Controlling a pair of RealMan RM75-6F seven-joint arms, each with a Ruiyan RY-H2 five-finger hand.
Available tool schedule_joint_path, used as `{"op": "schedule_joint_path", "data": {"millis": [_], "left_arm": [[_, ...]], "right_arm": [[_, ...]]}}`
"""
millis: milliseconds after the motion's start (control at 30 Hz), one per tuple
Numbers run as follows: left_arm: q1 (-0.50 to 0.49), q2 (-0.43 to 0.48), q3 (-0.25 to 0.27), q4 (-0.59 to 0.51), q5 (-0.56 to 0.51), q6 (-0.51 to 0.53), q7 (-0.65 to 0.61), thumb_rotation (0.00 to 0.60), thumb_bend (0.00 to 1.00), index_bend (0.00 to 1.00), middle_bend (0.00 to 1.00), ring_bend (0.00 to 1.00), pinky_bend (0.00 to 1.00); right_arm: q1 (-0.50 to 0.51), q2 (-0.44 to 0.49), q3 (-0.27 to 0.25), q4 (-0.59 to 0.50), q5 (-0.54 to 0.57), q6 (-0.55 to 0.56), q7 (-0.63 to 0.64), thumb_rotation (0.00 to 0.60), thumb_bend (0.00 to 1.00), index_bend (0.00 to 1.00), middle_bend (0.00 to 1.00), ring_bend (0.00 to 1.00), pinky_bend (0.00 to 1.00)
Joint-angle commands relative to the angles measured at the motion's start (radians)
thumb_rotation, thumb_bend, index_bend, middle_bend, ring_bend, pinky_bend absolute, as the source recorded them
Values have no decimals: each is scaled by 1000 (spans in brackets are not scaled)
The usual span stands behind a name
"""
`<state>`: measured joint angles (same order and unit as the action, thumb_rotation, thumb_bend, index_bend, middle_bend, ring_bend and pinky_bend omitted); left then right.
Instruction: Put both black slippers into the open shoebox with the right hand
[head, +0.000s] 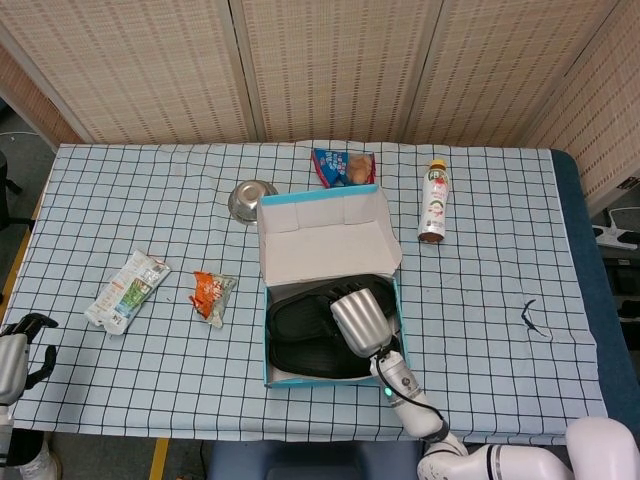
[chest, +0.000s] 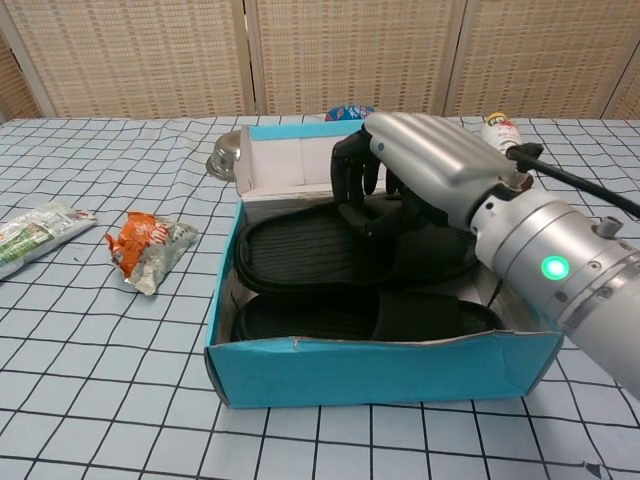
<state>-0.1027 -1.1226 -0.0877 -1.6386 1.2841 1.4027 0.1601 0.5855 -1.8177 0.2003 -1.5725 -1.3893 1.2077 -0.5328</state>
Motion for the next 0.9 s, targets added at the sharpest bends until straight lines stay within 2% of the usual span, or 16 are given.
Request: {"op": "schedule_joint_path", "data": {"millis": [33,367,667,900], "left_arm": [[0,1,0,2,0,-1,0,600,501,347,261,336,530],[2,5,-2,-1,-2,2,-11,600,502,346,262,337,530],[3,8,-2,-2,-1,1,-17,600,502,347,262,337,530],[2,7,-2,-1,-4,-2,-15,600,502,347,262,337,530]], "right_arm": [[18,-35,-1,57,9,-17,8,600,584,606,567,445,474],[36,-99,-31,195,35,-70,55,600,591,611,568,446,477],[32,-112,-66,240,25,-86,74,600,590,611,568,445,478],[30,-103,-65,245,21,-84,84,600,590,611,568,445,478]]}}
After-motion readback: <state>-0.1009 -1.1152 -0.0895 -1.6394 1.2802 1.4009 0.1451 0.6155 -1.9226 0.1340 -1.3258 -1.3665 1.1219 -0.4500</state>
